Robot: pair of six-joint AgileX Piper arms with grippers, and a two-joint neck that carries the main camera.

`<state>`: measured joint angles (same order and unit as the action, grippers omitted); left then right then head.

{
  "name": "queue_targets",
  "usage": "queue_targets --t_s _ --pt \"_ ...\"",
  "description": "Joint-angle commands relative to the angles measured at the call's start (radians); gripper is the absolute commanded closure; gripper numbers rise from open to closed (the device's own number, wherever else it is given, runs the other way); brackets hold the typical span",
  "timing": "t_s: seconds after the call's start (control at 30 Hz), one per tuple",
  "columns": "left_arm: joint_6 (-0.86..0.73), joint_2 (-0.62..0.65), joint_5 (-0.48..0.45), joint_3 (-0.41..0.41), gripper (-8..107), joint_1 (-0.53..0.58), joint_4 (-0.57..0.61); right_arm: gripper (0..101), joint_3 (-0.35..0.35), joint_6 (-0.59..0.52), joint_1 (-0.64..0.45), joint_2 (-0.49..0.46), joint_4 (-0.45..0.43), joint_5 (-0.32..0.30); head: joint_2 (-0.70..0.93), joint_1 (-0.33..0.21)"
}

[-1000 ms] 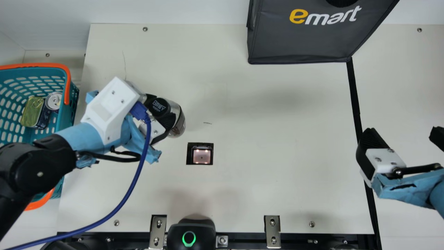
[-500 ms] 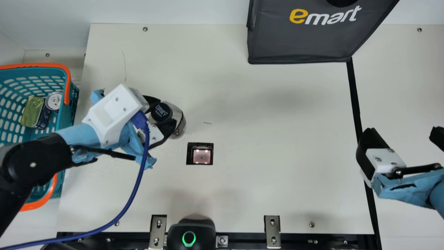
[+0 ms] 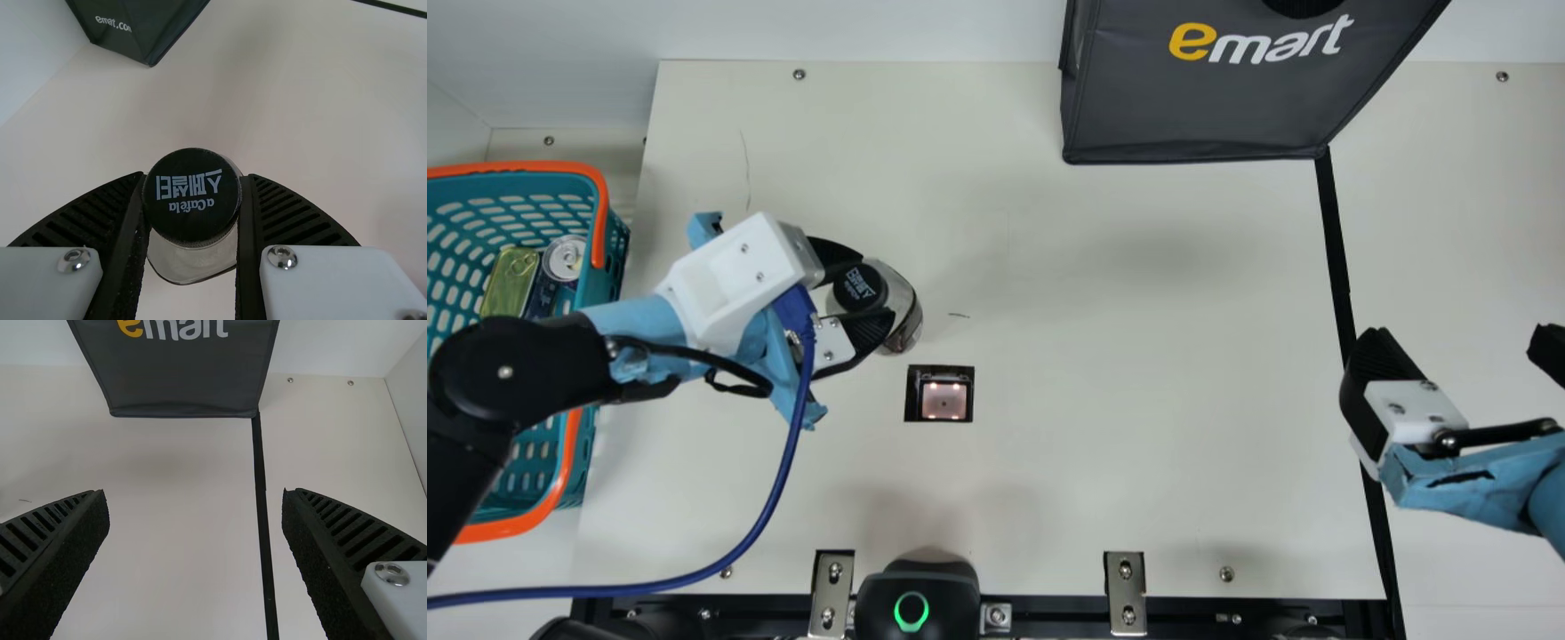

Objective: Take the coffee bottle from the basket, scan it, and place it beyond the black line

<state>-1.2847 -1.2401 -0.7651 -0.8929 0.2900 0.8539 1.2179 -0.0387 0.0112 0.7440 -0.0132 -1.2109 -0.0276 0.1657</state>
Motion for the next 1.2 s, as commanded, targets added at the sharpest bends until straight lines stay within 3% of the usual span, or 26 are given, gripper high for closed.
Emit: queue_targets --t_s 0.0,0.43,1.17 --pt "-0.046 -0.009 -0.035 -0.008 89 -0.011 0.025 10 0.0 0.0 0.0 0.0 0.0 0.0 0.0 -0.027" --pt "-0.17 -0.041 -0.186 -0.038 89 -0.066 0.085 10 0.0 0.0 0.0 0.0 0.0 0.0 0.0 -0.027" --pt "-0.254 0.018 -0.268 0.046 89 -0.088 0.065 10 0.0 0.0 0.0 0.0 0.0 0.0 0.0 -0.027"
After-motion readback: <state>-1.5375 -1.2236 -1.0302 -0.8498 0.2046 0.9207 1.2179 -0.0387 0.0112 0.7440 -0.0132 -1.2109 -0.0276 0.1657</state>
